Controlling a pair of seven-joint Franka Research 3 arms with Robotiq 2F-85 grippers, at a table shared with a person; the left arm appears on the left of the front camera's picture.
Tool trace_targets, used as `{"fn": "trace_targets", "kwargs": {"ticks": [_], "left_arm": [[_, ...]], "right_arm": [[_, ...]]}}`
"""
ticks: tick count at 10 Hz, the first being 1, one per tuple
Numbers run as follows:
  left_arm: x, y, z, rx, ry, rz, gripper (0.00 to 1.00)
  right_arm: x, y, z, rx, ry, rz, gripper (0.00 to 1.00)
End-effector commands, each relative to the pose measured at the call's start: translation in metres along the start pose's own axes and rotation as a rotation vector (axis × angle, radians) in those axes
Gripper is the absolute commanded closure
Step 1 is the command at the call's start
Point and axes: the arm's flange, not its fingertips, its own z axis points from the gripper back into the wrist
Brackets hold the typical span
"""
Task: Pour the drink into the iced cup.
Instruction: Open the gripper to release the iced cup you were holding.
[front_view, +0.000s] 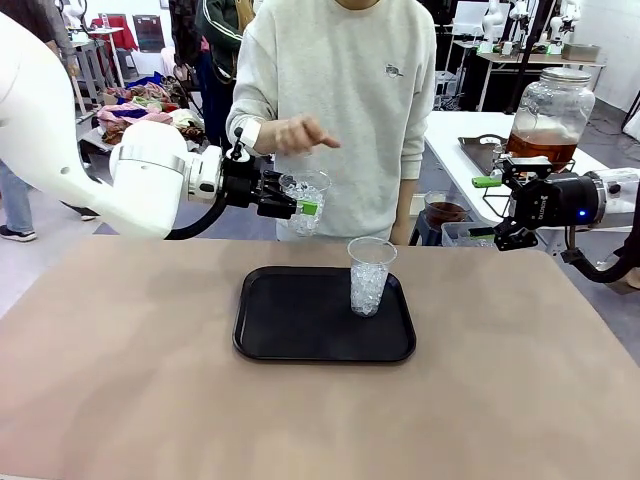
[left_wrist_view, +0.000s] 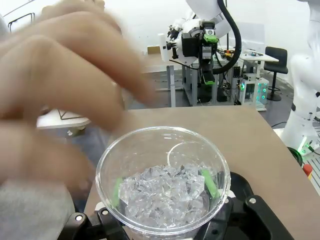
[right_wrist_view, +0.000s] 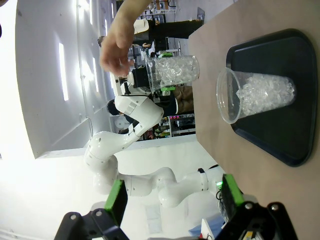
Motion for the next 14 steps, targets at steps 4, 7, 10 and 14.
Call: {"fn": "trace_targets", "kwargs": {"ticks": [4,7,10,14], "left_arm": [[0.0034,-0.0013,0.0003,0.002,-0.008,-0.017,0.28],[0.0034,-0.0013,0.0003,0.002,-0.008,-0.017,0.28],[0.0034,-0.0013,0.0003,0.002,-0.008,-0.017,0.28],[0.0034,-0.0013,0.0003,0.002,-0.008,-0.017,0.28]], "right_arm": [[0.0,0.0018,-0.0004,0.002,0.0,0.004,0.0],[0.0,0.0018,-0.0004,0.002,0.0,0.004,0.0],[0.0,0.0018,-0.0004,0.002,0.0,0.004,0.0],[0.0,0.0018,-0.0004,0.002,0.0,0.004,0.0]]}}
